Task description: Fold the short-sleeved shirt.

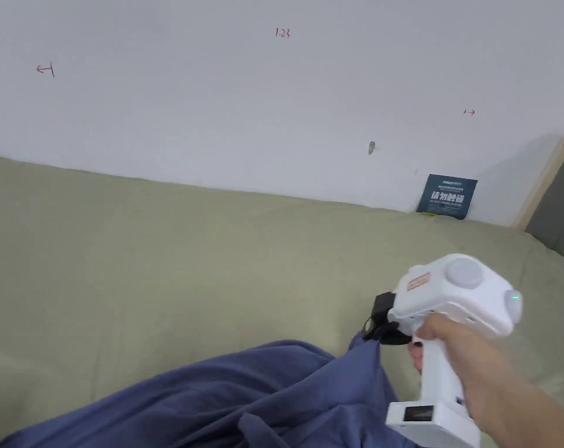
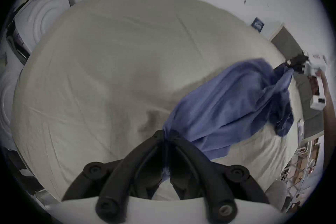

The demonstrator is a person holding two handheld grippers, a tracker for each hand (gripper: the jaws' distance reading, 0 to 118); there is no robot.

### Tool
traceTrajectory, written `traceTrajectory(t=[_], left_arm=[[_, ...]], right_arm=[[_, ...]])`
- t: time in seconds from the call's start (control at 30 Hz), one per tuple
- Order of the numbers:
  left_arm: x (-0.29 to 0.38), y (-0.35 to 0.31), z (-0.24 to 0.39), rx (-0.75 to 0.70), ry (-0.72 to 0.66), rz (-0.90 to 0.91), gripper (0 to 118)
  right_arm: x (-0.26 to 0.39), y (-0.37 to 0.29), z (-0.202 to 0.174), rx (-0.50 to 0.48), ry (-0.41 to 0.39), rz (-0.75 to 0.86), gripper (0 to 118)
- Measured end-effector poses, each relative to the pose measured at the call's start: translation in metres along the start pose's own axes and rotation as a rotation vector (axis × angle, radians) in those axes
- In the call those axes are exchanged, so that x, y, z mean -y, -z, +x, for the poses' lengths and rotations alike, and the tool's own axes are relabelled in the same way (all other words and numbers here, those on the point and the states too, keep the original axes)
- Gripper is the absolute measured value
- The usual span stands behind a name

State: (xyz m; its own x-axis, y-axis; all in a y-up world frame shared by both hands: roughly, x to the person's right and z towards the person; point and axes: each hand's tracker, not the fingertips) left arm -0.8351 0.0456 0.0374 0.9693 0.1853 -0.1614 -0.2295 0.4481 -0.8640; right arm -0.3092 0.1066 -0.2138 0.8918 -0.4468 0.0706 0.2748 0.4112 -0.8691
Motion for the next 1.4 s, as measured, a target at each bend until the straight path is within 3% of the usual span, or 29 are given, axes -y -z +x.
traceTrajectory(t=[0.27, 0.37, 0.73, 0.9, 1.03, 1.2, 1.3, 1.4], left_arm=[[-0.042, -0.127, 0.018, 0.091, -0.013, 0.214, 4], [-0.062, -0.176, 0.034, 0.082, 0.033, 0.298, 4], [-0.099, -0.329, 0.073, 0.196, -0.001, 0.515, 4], [-0.106, -0.359, 0.087, 0.136, 0.070, 0.544, 4], [-0.129, -0.351, 0.086, 0.129, 0.048, 0.514, 4], [-0.171, -0.318, 0.078, 0.123, -0.011, 0.455, 4], [-0.201, -0.303, 0.076, 0.105, -0.027, 0.481, 4], [-0.236, -0.295, 0.074, 0.110, -0.049, 0.518, 4]], right_arm=[[0.010, -0.224, -0.030, -0.187, -0.175, 0.328, 3], [0.014, -0.300, -0.048, -0.229, -0.194, 0.409, 3], [0.055, -0.475, -0.099, -0.338, -0.298, 0.723, 3], [0.030, -0.488, -0.101, -0.352, -0.288, 0.735, 3], [-0.003, -0.468, -0.117, -0.309, -0.294, 0.724, 3], [-0.055, -0.429, -0.151, -0.215, -0.255, 0.663, 3], [-0.089, -0.413, -0.178, -0.138, -0.291, 0.685, 3], [-0.117, -0.407, -0.210, -0.124, -0.299, 0.710, 3]])
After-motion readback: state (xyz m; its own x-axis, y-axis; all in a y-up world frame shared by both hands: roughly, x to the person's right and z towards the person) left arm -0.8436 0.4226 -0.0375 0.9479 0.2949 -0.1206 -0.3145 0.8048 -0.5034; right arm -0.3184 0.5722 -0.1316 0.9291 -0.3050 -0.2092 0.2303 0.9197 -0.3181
